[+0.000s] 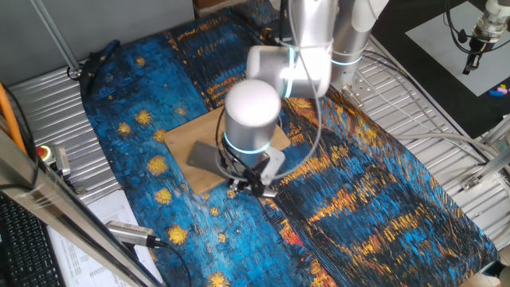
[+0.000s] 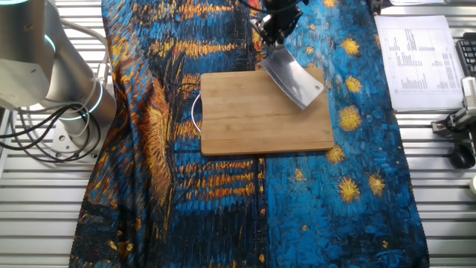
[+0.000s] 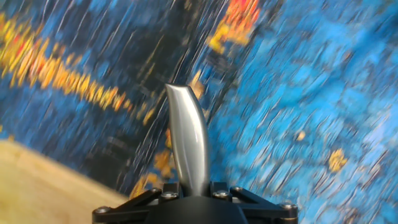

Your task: Put the knife on the cutting board

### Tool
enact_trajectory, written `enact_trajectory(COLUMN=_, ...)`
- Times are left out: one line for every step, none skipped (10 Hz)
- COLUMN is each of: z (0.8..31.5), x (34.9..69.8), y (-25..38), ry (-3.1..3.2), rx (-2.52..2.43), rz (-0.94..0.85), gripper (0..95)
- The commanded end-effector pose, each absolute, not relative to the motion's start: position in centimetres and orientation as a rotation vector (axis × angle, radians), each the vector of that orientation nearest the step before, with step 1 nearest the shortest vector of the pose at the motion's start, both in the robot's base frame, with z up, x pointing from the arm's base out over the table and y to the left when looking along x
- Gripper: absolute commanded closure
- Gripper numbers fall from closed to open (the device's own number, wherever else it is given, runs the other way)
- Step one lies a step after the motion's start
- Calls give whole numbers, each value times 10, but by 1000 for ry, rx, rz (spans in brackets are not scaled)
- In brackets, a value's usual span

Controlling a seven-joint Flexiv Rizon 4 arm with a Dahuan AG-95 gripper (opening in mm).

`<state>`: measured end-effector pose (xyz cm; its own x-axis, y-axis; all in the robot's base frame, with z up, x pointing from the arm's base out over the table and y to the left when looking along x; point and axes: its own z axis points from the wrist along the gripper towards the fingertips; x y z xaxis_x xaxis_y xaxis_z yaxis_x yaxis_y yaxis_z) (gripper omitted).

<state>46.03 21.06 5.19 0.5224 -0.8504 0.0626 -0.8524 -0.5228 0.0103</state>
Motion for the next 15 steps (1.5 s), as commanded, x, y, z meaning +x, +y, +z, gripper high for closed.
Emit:
enact_trajectory(z=53, x=460, y=211, ry=-1620, rx=2661, rz=-2, gripper=950)
enact_trajectory(z=53, x=460, y=211, ry=-1637, rx=2649, rz=6, gripper=950)
enact_trajectory(z=53, x=460, y=211, ry=-1622, rx=2657, rz=36, gripper=950)
enact_trajectory(z=53, x=460, y=211, ry=-1620, rx=2660, rz=33, gripper=950)
enact_trajectory(z=53, x=460, y=211, ry=-1595, rx=2668, rz=36, gripper=950)
enact_trajectory(z=54, x=459, y=208, ry=-1566, rx=2673, rz=43, gripper=950)
enact_trajectory(z=56, x=458, y=202, ry=-1543, rx=2678, rz=48, gripper=950)
enact_trajectory(z=58, x=457, y=196, ry=-1530, rx=2684, rz=52, gripper=950)
enact_trajectory(z=59, x=456, y=189, ry=-1526, rx=2687, rz=53, gripper=950)
enact_trajectory(z=60, x=454, y=183, ry=-1524, rx=2688, rz=58, gripper=950)
enact_trajectory(z=60, x=453, y=172, ry=-1506, rx=2695, rz=75, gripper=950)
enact_trajectory(z=60, x=454, y=161, ry=-1492, rx=2704, rz=77, gripper=950)
enact_trajectory(z=60, x=455, y=156, ry=-1482, rx=2710, rz=77, gripper=950)
enact_trajectory(z=60, x=459, y=150, ry=-1468, rx=2719, rz=79, gripper=950)
enact_trajectory(z=59, x=463, y=145, ry=-1455, rx=2730, rz=79, gripper=950)
